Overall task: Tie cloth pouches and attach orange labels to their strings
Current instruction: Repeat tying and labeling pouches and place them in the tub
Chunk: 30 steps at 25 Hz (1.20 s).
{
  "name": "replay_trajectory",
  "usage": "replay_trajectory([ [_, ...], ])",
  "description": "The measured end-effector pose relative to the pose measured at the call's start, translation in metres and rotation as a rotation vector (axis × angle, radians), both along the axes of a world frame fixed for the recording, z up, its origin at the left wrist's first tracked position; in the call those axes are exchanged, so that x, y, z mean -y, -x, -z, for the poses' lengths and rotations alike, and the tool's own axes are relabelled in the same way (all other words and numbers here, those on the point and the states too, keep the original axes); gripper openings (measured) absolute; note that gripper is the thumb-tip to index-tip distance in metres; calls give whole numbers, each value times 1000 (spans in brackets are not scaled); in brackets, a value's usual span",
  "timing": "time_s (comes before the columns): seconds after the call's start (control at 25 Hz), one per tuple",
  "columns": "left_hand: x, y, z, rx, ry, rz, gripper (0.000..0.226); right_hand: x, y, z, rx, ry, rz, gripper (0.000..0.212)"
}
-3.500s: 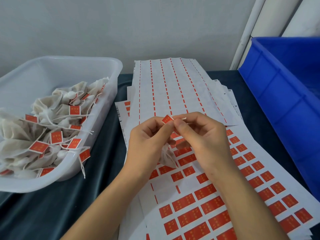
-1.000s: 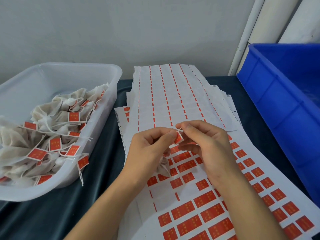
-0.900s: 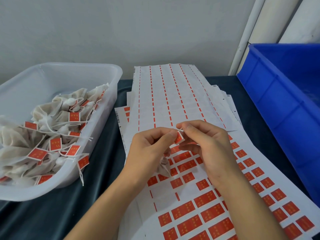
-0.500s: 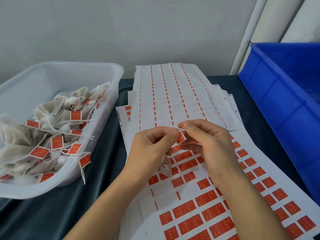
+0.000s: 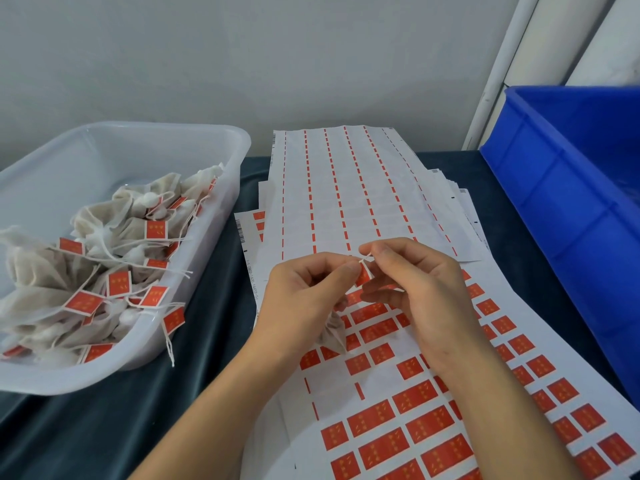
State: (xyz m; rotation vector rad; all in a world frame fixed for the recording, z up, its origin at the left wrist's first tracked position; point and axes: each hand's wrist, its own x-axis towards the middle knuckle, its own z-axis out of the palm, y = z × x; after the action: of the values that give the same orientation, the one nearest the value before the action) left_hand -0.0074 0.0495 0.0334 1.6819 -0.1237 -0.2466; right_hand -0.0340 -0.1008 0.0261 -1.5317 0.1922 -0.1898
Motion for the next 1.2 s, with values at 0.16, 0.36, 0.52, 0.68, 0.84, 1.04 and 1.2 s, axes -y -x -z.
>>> replay_trajectory([
  [0.16, -1, -2, 2, 11, 36, -42, 23, 1, 1, 0, 59, 32, -149, 20],
  [0.36, -1, -4, 3, 20, 68, -51, 23, 0, 0, 1, 115, 108, -121, 29],
  [0.52, -2, -5, 5, 8, 71, -70, 23, 1, 0, 3, 130, 121, -86, 29],
  [0.68, -1, -5, 5, 33, 53, -77, 23, 2, 0, 3, 103, 100, -123, 31],
  [0.84, -1, -5, 6, 78, 5, -54, 16, -1, 2, 3, 108, 104, -137, 22],
  [1.04, -1, -3, 8, 104, -11, -31, 14, -4, 1, 4, 71, 216, -35, 7],
  [1.2, -2, -4, 11, 123, -33, -38, 12, -3, 1, 4, 65, 214, 0, 8],
])
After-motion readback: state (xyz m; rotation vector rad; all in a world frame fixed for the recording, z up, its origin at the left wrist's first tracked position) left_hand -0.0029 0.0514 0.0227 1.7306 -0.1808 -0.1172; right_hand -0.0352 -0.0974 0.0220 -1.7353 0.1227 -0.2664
